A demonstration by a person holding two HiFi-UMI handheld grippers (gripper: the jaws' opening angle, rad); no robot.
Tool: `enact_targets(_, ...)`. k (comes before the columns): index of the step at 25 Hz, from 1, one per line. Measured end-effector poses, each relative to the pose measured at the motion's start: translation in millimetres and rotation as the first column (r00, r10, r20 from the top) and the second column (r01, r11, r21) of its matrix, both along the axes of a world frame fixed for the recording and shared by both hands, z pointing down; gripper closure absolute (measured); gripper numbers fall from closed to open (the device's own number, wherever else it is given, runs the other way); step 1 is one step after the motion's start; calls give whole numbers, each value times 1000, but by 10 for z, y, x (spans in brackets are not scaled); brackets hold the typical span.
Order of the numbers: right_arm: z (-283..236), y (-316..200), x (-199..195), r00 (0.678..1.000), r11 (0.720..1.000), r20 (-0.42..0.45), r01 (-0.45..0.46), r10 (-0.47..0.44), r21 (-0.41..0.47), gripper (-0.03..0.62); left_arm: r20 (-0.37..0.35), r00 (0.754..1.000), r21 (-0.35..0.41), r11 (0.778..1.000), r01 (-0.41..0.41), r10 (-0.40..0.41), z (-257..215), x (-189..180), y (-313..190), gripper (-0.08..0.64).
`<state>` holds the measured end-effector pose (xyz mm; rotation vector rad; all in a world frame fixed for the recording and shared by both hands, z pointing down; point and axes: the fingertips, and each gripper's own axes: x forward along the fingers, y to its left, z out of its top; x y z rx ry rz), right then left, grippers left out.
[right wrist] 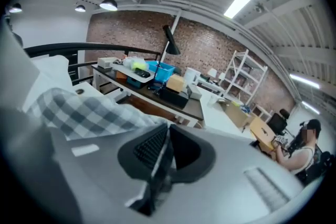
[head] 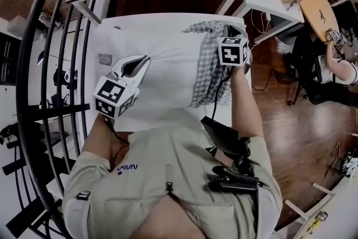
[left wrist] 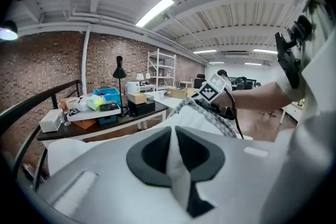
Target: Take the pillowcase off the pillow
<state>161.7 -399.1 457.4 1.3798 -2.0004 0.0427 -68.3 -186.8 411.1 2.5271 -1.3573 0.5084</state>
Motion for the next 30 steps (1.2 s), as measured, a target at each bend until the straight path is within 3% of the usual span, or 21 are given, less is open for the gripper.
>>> enact_targets(4, 187, -116, 321, 995, 997, -51, -82, 81, -1, 575, -32, 998, -26, 999, 47, -47, 104, -130, -20, 535)
enact_targets(9, 581, -196, 533, 987, 986, -60, -155, 152, -52, 575, -17, 996, -76, 993, 91, -93, 537, -238, -312, 535)
enact_targets(13, 573, -141, 418, 995, 994, 27, -98, 100, -53, 555, 79, 995, -42, 997, 60, -57, 772, -141, -647, 520)
enact_targets(16, 296, 1, 365, 986, 995, 139, -94, 96, -16, 471, 162, 986, 39, 998, 40, -46, 659, -50, -842, 425)
enact_targets(19, -9, 433, 305, 972, 995, 221, -88, 77, 43, 469, 202, 979, 96, 995, 17, -36, 445, 59, -749, 362)
enact_targets(23, -69, 1338, 308, 954, 996, 290, -86, 74, 28, 469, 156, 986, 131, 988, -82, 61, 161, 444, -219, 360)
enact_targets(25, 118, 1833, 274, 952, 996, 294, -81, 85, -26, 469, 148, 980, 109, 983, -148, 131, 215, 650, 118, 349)
enact_targets(30, 723, 2765, 96, 950, 977, 291, -58, 116, -203, 440, 183, 947, -30, 964, -265, 266, 789, 1013, 729, 302)
